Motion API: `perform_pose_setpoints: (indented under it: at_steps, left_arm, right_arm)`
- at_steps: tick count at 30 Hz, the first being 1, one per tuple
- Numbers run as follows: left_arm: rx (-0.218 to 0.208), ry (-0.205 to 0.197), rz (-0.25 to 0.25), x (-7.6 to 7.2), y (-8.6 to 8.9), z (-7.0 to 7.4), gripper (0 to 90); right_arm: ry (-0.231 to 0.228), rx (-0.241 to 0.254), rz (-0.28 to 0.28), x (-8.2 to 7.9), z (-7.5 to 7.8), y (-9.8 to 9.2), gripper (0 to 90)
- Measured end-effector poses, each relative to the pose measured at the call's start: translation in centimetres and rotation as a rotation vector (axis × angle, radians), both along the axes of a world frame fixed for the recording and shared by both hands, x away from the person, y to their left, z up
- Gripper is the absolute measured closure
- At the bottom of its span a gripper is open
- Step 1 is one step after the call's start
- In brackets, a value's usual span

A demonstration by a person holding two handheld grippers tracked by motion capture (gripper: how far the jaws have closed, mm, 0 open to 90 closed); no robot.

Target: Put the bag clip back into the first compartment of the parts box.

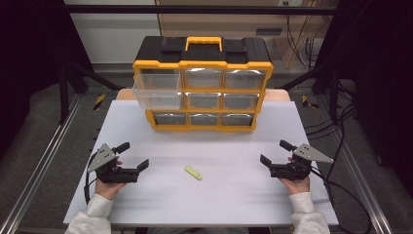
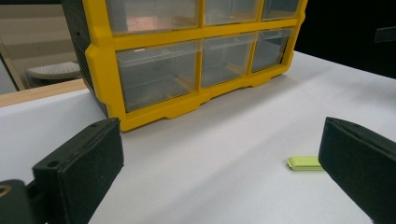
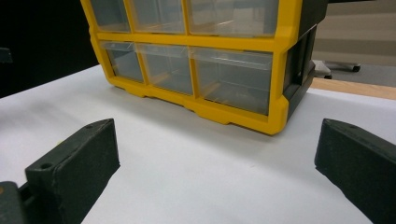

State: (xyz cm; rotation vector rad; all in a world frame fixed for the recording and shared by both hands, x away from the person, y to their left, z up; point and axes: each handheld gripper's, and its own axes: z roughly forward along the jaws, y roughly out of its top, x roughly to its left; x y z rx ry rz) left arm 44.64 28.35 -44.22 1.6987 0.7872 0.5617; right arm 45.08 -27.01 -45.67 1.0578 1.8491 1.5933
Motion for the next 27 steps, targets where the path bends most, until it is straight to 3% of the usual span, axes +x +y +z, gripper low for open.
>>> perform_pose_setpoints:
  at_steps: [12, 21, 27]
  left_arm:
    - [0.010, 0.003, -0.009, 0.0, -0.2, -0.1, 0.0]
    - [0.016, 0.006, -0.004, 0.1, -0.2, -0.2, 0.0]
    - [0.016, 0.010, -0.003, 0.2, -0.2, -0.3, 0.0]
  right_arm:
    - [0.013, -0.023, 0.014, 0.0, 0.6, 0.9, 0.5]
    - [0.040, -0.133, 0.075, 0.0, 1.5, 4.5, 0.5]
    - [0.067, -0.166, 0.107, 0.1, 1.6, 6.9, 0.5]
